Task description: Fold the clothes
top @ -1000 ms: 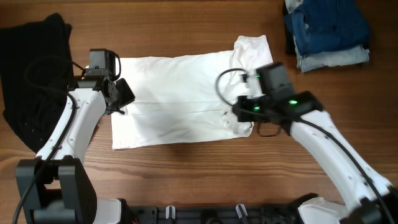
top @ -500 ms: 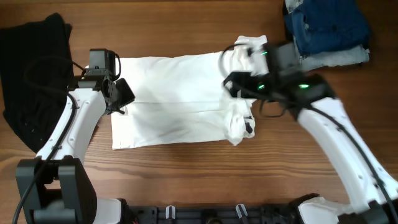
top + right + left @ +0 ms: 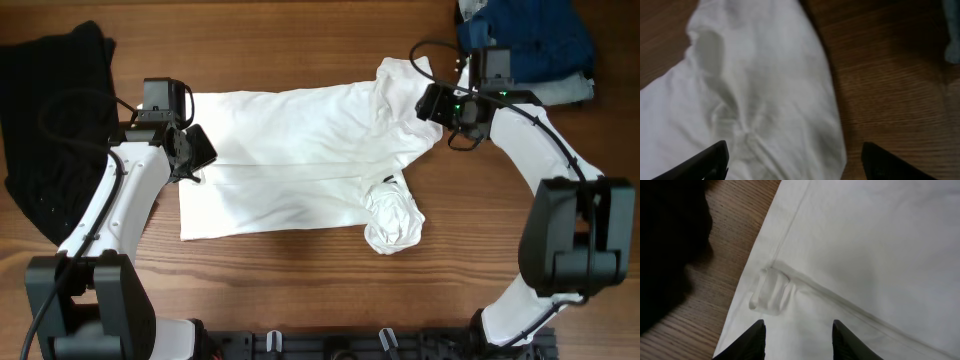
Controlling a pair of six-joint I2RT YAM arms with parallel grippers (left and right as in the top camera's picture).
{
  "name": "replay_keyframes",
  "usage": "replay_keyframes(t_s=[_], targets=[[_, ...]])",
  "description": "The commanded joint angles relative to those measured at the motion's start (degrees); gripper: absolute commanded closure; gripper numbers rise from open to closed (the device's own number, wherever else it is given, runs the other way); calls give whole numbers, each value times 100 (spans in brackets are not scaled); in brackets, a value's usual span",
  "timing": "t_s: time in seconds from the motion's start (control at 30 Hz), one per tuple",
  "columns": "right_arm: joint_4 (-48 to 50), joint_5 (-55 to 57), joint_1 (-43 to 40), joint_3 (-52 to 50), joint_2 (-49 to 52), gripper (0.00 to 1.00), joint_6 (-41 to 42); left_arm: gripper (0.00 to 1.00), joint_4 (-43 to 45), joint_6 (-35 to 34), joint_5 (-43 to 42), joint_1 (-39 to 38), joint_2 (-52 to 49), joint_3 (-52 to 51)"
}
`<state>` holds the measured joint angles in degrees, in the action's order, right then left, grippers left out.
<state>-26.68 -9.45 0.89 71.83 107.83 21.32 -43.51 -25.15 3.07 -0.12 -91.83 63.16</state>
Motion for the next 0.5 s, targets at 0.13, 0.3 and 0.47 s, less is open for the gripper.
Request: replay_keyframes(t_s=[0.13, 0.3, 0.47], targets=[[426, 448, -96, 28, 785, 23, 227, 58, 4, 90, -44, -15, -22, -37], [503, 348, -85, 28, 938, 72, 229, 57, 0, 90, -46, -15, -22, -37], [380, 306, -85, 210, 833, 96, 264, 57, 0, 90, -46, -15, -22, -37]])
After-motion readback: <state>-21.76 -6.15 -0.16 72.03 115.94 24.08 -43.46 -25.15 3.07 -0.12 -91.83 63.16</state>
